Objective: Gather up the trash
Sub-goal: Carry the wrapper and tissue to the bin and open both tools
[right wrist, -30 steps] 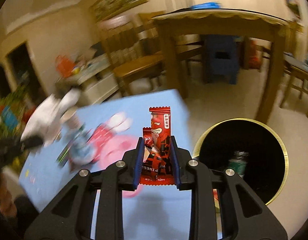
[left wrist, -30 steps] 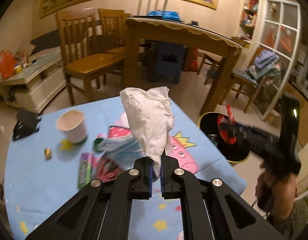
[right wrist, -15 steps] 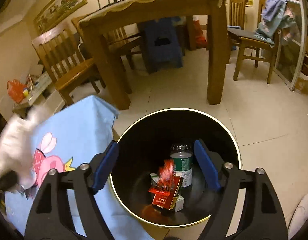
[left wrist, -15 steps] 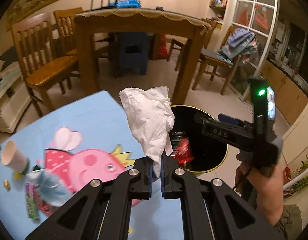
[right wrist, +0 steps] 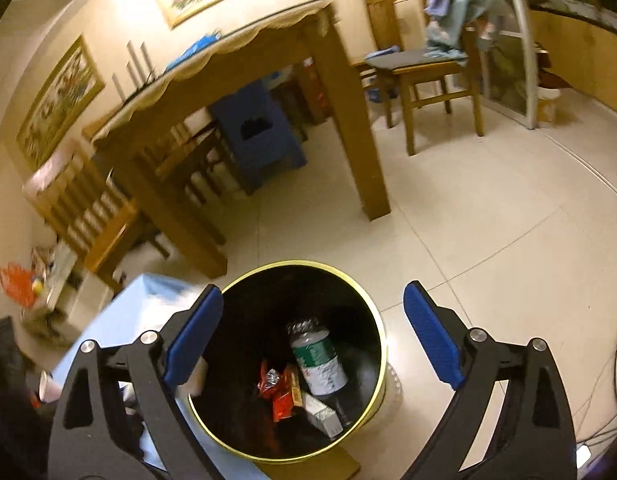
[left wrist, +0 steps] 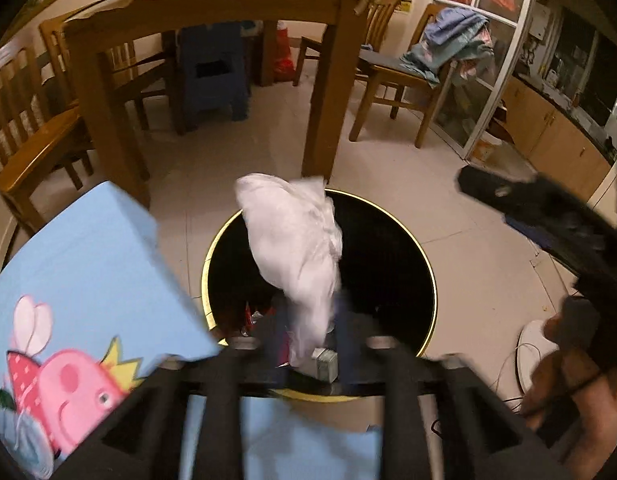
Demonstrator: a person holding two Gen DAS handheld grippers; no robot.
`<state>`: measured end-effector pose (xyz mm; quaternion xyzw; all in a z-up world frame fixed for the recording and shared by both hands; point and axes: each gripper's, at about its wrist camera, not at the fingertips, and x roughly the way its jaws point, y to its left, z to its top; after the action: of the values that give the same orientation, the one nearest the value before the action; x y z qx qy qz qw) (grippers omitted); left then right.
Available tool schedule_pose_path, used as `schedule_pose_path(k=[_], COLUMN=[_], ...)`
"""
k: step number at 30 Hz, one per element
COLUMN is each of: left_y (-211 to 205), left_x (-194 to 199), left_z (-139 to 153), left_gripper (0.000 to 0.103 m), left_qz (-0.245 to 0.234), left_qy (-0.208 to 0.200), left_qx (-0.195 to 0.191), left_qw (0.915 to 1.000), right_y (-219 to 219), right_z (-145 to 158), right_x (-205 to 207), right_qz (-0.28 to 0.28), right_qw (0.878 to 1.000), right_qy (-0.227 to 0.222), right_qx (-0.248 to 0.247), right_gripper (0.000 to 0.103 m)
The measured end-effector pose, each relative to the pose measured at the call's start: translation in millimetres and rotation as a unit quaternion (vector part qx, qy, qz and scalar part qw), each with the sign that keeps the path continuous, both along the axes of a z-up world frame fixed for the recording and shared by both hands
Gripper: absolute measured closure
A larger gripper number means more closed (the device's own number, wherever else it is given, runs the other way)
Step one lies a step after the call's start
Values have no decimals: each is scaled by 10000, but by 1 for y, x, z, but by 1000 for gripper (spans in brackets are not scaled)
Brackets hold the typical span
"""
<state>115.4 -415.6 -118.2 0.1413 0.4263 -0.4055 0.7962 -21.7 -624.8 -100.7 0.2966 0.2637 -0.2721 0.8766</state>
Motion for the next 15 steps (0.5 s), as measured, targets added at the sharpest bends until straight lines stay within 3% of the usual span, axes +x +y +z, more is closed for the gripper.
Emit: schedule_pose_path(k=[1,2,8,15], left_y=[-5,-8,-4,42], left_x=[1,1,2,-11], left_z=[-2,-4,-21,2], left_gripper=[39,36,36,36], left_qz=[41,69,86,217], left_qy=[-51,-74,187,130], left_qx=[38,67,183,-22], left_qw=[10000,9999,9996,9997], right_y=[-2,-4,-4,21], right_z=[1,3,8,17], right_x=[-3,-6,-9,9], right_qz=[-25,-48,29,300], right_qw=[10000,10000,10000,9990], right_qy=[-31,-43,-30,2], right_qx=[-5,-18,-38,-319], right_gripper=[11,11,11,9])
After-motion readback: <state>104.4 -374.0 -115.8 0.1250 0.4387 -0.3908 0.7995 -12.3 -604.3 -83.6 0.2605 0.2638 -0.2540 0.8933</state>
